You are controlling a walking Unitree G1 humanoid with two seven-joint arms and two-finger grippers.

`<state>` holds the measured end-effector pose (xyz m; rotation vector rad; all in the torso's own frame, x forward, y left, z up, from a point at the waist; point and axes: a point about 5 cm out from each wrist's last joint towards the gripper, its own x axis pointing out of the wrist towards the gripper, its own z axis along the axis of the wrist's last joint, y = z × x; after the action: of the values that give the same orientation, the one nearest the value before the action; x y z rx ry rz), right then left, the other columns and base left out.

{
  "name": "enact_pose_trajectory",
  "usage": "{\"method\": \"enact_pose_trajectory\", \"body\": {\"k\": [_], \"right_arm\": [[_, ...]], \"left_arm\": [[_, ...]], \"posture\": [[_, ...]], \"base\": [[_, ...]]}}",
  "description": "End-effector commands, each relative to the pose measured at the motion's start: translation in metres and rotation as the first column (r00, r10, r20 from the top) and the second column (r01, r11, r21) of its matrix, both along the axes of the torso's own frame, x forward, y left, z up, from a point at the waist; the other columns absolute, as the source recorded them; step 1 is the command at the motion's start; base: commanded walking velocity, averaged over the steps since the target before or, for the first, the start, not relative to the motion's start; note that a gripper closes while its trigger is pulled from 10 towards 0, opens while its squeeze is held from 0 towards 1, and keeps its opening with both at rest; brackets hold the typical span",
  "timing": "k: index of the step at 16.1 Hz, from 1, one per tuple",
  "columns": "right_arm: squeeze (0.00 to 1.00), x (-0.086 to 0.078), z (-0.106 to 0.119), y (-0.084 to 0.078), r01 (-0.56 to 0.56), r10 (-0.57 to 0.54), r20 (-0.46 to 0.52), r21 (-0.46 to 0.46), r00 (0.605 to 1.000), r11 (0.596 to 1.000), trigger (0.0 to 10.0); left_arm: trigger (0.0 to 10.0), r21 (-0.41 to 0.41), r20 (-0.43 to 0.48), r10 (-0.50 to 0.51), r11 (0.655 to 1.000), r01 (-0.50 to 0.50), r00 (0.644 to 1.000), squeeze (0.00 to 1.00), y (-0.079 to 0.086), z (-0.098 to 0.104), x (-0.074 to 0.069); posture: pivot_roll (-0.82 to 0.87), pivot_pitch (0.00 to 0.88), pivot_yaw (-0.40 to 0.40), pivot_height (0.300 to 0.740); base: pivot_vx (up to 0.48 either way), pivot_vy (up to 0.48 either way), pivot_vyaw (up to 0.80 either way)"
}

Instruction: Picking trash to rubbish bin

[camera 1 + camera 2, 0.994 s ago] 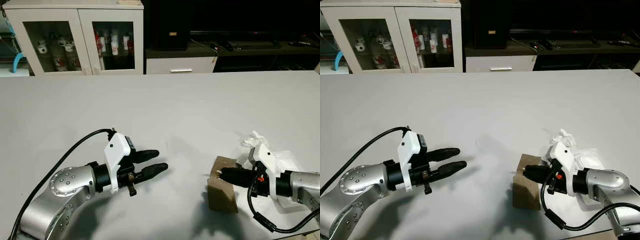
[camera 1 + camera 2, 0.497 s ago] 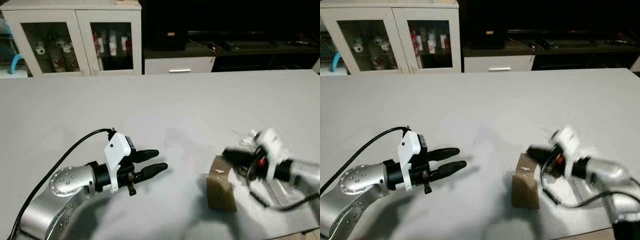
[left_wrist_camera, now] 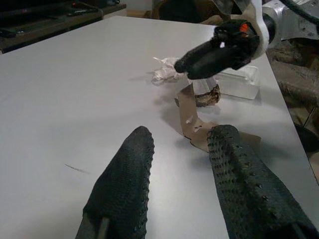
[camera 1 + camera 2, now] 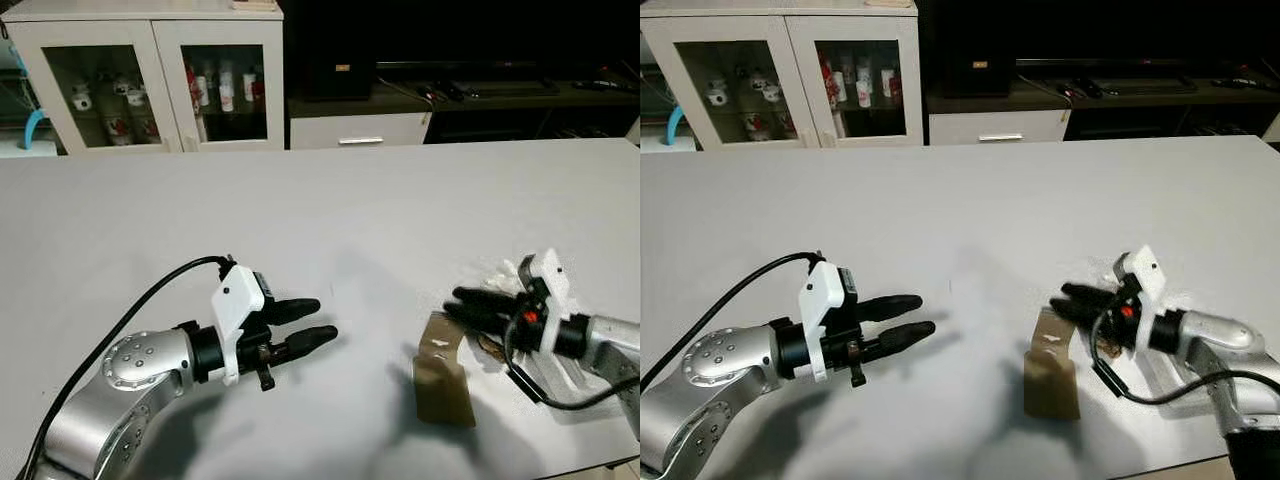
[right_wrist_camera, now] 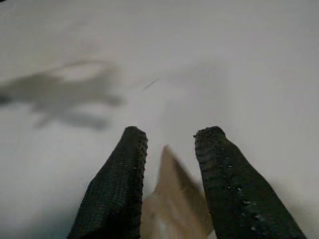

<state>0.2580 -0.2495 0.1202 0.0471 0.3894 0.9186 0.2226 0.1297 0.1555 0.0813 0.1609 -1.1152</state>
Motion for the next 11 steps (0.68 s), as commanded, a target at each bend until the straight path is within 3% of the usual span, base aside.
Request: {"method": "enact_pose_trajectory", "body": {"k": [1,3,6,11], "right_arm": [[1.00,-0.003,0.002,-0.003,-0.029,0.030,-0.016,0.004,0.999,1.000,10.0],[1.00,-0.002,-0.004,-0.007,-0.020,0.020,-0.019,0.011,1.000,1.000,10.0],[1.00,0.004,-0.007,-0.013,0.058,-0.059,0.052,0.011,0.997,0.998,10.0],[1.00,0.006,-0.018,-0.005,0.105,-0.113,0.074,0.097,0.991,0.990,10.0]], "left_arm": [[10.0,0.007,0.006,-0.017,1.000,0.017,1.000,0.00,-0.001,0.001,0.001],[10.0,0.007,0.006,-0.019,1.000,0.019,1.000,0.00,-0.001,0.000,0.001],[10.0,0.006,0.007,-0.017,1.000,0.017,1.000,0.00,-0.002,0.000,0.001],[10.0,0.005,0.006,-0.017,1.000,0.017,1.000,0.00,-0.002,0.000,0.001]], "posture": [[-0.04,0.000,-0.021,0.740],[-0.04,0.000,-0.022,0.740],[-0.03,0.000,-0.023,0.740],[-0.03,0.000,-0.023,0.740]], "base": [[0.000,0.000,0.00],[0.000,0.000,0.00],[0.000,0.000,0.00],[0.000,0.000,0.00]]}}
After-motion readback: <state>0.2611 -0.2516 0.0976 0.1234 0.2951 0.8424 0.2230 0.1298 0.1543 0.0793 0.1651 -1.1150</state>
